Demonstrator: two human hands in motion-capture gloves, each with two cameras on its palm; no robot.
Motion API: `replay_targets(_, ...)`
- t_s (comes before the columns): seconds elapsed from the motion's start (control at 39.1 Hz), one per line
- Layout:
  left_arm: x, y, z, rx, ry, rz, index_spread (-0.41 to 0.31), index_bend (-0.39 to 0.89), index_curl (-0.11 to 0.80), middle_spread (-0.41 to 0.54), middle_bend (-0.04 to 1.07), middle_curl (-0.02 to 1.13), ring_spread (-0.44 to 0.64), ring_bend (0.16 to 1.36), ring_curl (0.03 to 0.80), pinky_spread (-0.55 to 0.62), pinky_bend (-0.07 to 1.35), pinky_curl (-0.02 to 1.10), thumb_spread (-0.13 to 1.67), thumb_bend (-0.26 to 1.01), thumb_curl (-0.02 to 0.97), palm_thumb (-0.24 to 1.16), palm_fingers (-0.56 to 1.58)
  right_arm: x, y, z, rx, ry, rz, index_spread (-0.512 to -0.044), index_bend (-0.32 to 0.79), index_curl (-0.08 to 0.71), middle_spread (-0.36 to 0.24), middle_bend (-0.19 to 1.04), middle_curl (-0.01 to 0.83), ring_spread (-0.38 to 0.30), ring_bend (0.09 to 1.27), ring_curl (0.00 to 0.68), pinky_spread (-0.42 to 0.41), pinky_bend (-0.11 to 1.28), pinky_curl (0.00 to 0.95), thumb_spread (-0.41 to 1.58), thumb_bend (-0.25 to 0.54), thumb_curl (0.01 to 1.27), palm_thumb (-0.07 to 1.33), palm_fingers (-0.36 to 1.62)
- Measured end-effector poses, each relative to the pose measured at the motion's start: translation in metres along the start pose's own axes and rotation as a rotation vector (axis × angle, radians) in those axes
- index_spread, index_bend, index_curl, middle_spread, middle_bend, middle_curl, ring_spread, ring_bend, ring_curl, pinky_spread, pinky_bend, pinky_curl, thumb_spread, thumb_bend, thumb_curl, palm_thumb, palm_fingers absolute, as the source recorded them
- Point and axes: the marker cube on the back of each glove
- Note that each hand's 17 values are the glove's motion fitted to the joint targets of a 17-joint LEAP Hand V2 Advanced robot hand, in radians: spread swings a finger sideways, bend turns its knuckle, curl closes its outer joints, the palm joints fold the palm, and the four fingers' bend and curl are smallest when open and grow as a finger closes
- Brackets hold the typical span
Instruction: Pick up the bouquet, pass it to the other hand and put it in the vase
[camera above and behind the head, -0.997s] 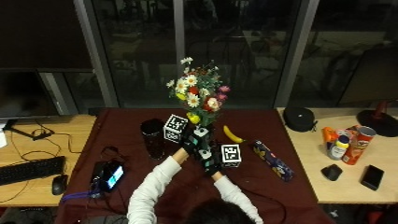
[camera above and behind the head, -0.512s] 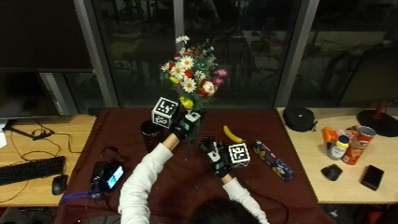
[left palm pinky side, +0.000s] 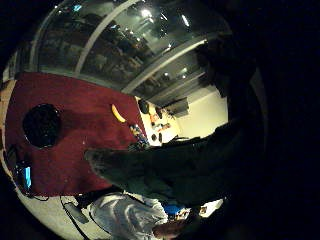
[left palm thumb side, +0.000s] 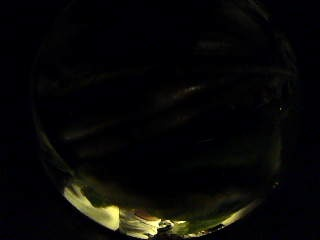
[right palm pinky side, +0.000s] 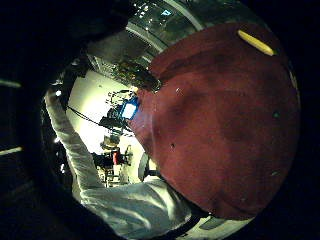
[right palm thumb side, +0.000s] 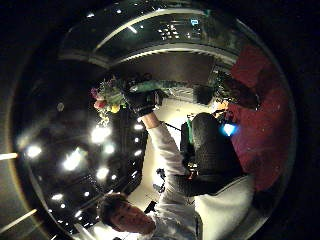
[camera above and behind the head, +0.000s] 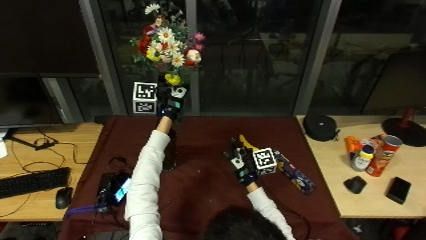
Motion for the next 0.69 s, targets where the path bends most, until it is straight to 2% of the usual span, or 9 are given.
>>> replay_targets(0.08,-0.005,-0.014,-0.016,0.059,-0.016,-0.005,-0.289,0.38,0.541,-0.278,0.62,0.57,-0.33,0.61,0.489,-0.27,0.41,0.47,0.22,-0.03,0.765,1.0,1.22,0.001,-0.006,-0.003,-0.024,0.02,-0.007,-0.345,0.14,0.34,-0.122,0.26,0.402,-0.04,0.43,0.356,0.206,0.45,0.36,1.09,-0.03,0.53,0.61,0.3)
replay_targets(0.15,-0.012,-0.024,-0.03,0.109,-0.039,-0.009,-0.289,0.37,0.549,-0.278,0.62,0.57,-0.33,0.6,0.491,-0.27,0.4,0.47,0.22,-0.03,0.771,1.0,1.22,0.004,-0.013,-0.006,-0.038,0.049,0.006,-0.363,0.14,0.331,-0.13,0.25,0.396,-0.035,0.42,0.347,0.211,0.42,0.348,1.1,-0.026,0.52,0.61,0.28)
replay_targets(0.28,-0.037,-0.041,-0.052,0.173,-0.071,-0.027,-0.289,0.36,0.558,-0.277,0.61,0.57,-0.34,0.59,0.495,-0.27,0.4,0.48,0.22,-0.03,0.78,1.0,1.22,-0.004,-0.028,-0.007,-0.008,0.092,0.043,-0.387,0.13,0.309,-0.132,0.21,0.38,-0.025,0.38,0.322,0.205,0.4,0.33,1.11,-0.024,0.5,0.6,0.18)
replay_targets(0.54,-0.093,-0.061,-0.08,0.256,-0.065,-0.093,-0.29,0.34,0.579,-0.27,0.6,0.58,-0.34,0.58,0.5,-0.27,0.39,0.48,0.22,-0.03,0.794,1.01,1.22,-0.004,-0.051,-0.006,0.025,0.105,0.073,-0.402,0.12,0.269,-0.104,0.18,0.359,0.0,0.36,0.309,0.199,0.41,0.329,1.13,-0.023,0.48,0.58,0.04)
replay_targets(0.69,-0.117,-0.063,-0.084,0.251,-0.057,-0.132,-0.291,0.33,0.59,-0.267,0.58,0.58,-0.33,0.57,0.502,-0.27,0.38,0.48,0.23,-0.03,0.798,1.0,1.22,-0.002,-0.063,-0.009,0.062,0.058,0.08,-0.41,0.12,0.251,-0.087,0.18,0.346,0.016,0.38,0.308,0.197,0.43,0.334,1.13,-0.041,0.46,0.5,-0.01)
